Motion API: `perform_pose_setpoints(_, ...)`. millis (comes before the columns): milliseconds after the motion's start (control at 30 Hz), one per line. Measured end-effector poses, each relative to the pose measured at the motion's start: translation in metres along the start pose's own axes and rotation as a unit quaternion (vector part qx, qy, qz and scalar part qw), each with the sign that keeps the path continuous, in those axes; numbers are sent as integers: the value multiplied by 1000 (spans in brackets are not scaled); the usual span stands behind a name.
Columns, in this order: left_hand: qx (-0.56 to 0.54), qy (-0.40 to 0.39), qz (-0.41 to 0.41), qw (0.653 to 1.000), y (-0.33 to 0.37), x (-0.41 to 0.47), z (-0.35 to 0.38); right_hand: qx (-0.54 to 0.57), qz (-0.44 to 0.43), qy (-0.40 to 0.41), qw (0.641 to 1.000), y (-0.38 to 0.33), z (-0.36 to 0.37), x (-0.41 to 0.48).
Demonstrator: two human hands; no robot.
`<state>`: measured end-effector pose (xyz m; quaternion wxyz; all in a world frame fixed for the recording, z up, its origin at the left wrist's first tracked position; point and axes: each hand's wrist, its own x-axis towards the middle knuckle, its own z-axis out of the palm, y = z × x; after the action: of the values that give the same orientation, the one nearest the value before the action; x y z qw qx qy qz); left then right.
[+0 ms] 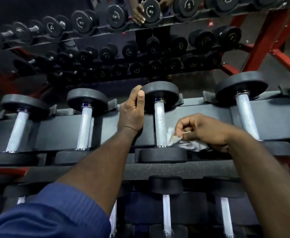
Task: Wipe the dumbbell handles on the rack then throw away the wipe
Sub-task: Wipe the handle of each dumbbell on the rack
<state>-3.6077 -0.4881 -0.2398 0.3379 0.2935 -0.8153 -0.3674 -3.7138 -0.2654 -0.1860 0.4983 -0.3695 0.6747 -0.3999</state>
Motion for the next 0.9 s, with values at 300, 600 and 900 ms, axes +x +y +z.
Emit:
perform_pose_setpoints(300,21,12,-5,1000,-3,2,1,-42,75,3,996,6,6,19)
perform_pose_setpoints(600,20,14,0,1000,2,1,1,-87,30,18,996,-20,5,0)
perform_pose_setpoints(900,-4,3,-16,1000,5,-2,-1,-508,-5,-102,855,-85,55,11)
